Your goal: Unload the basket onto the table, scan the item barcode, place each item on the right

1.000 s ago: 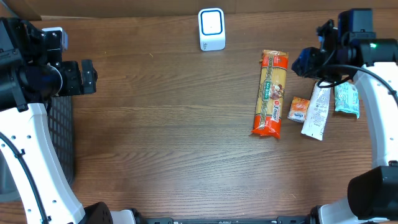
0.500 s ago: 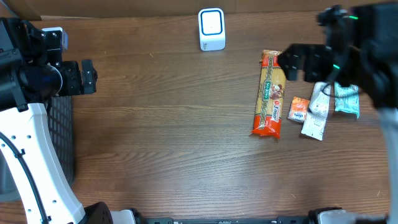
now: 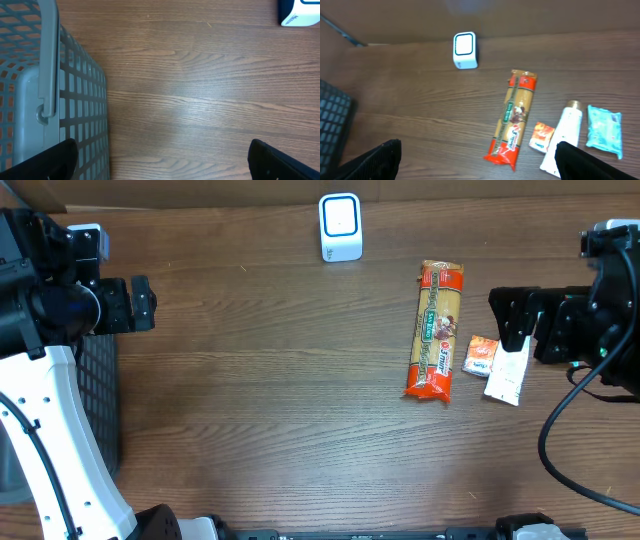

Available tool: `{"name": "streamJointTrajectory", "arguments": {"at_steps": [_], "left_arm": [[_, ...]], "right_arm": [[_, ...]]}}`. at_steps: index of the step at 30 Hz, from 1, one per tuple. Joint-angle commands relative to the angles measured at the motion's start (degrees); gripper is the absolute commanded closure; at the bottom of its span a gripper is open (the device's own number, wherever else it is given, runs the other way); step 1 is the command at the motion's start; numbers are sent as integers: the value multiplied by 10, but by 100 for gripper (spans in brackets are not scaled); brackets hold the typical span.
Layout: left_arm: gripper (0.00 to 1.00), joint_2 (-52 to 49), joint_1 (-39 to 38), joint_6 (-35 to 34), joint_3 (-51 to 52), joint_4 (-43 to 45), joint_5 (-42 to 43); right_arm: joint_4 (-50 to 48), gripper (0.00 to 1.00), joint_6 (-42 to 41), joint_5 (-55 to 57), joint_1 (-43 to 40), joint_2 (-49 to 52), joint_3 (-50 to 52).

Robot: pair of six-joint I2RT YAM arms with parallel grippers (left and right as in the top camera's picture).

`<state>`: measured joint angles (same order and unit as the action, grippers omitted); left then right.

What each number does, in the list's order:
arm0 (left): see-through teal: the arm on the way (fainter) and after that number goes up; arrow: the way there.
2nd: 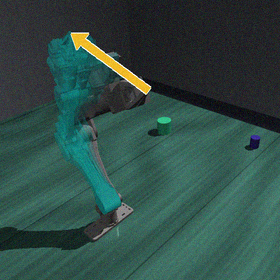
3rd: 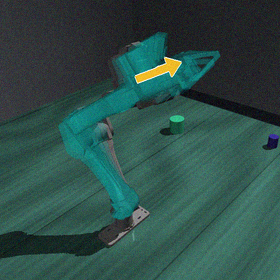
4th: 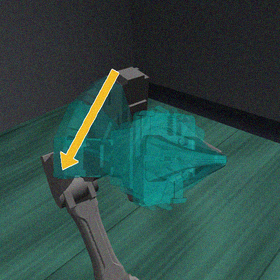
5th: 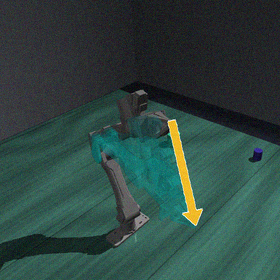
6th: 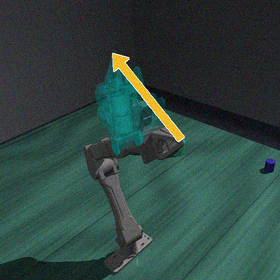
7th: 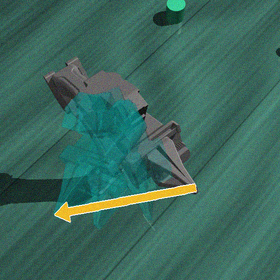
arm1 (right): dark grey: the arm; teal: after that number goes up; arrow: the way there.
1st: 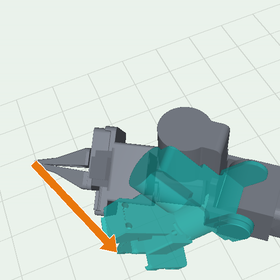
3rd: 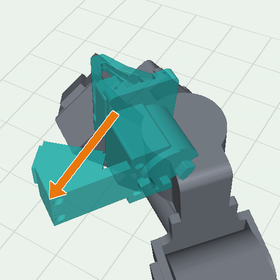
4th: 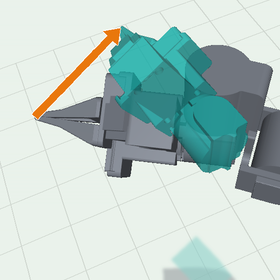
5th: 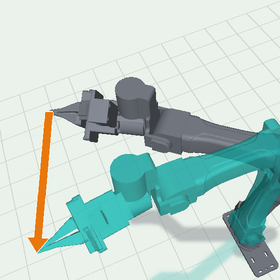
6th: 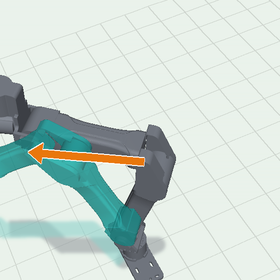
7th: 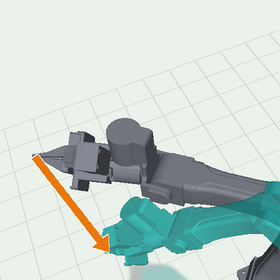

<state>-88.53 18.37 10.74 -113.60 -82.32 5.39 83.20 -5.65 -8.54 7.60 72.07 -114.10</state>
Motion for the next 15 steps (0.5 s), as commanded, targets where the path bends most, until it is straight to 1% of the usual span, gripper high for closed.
{"name": "streamJointTrajectory", "arguments": {"at_steps": [1, 5, 8, 10, 12, 15], "left_arm": [[0, -3, -4, 9, 0, 0, 4], [0, -3, -4, 9, 0, 0, 4], [1, -3, -4, 9, 0, 0, 4], [0, -3, -4, 9, 0, 0, 4], [0, -3, -4, 9, 0, 0, 4], [0, -3, -4, 9, 0, 0, 4]], "right_arm": [[-1, 0, 14, 21, 1, -23, -3], [-18, 0, 16, 24, 2, -27, 15], [-75, 0, 30, 40, 3, -61, 80], [-144, 0, 53, 40, 3, -102, 156], [-257, 0, 71, 40, 3, -167, 277], [-387, 0, 76, 45, 3, -242, 422]]}}
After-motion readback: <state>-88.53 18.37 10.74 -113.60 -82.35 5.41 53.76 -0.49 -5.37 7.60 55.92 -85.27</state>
